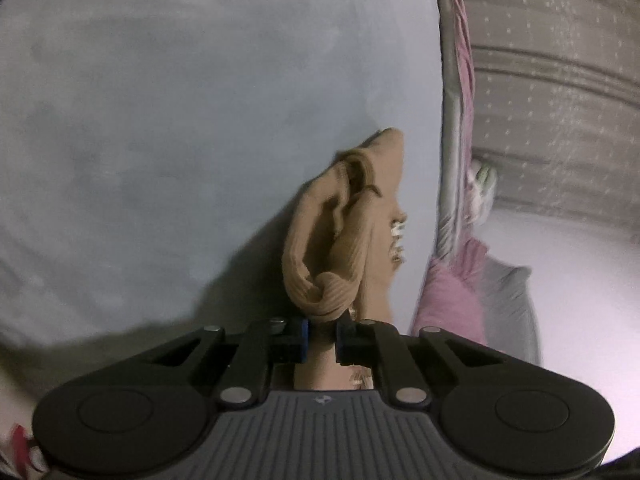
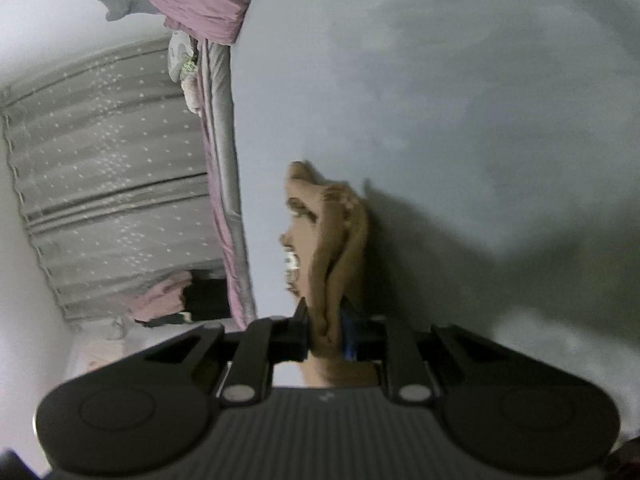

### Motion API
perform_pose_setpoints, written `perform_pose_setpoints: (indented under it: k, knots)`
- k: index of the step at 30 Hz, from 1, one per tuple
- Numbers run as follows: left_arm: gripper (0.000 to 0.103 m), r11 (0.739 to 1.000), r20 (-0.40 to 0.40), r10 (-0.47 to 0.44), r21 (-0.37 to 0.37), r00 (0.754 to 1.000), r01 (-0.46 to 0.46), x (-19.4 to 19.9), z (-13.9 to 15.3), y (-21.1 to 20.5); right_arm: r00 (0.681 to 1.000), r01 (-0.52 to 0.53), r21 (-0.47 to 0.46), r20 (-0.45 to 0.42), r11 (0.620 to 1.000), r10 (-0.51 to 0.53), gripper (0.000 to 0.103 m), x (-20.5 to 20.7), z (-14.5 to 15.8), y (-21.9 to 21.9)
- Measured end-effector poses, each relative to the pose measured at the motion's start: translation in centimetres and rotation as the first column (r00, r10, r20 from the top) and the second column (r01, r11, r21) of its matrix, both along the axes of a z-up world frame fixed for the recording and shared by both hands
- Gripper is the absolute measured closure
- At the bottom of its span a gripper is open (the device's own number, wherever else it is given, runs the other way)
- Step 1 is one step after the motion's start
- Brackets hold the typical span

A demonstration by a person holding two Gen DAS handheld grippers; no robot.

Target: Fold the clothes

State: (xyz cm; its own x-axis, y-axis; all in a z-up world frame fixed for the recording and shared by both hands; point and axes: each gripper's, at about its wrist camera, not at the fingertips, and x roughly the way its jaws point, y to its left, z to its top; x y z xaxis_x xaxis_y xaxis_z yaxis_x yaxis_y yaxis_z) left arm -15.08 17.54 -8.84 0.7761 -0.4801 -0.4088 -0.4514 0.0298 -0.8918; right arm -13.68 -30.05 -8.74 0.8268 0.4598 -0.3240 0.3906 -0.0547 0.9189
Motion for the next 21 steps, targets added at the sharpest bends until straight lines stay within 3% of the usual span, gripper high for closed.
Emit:
perform_pose_setpoints:
  k: [10, 21]
  knots:
    - [0.094, 0.992, 0.048, 0.089, -0.092, 0.995, -0.084, 4.0, 2.5, 0.1, 0.998, 0.01, 0.034, 0.058, 0.999, -0.012, 0.088, 5.2, 3.1, 0.2]
    - [0.094, 0.991, 0.066, 0.119, -0.073, 0.991, -0.115, 12.0, 3.7, 0.2, 0.998, 0.032, 0.017, 0.054, 0.999, -0.033, 0.088, 12.1, 3.2, 0.8]
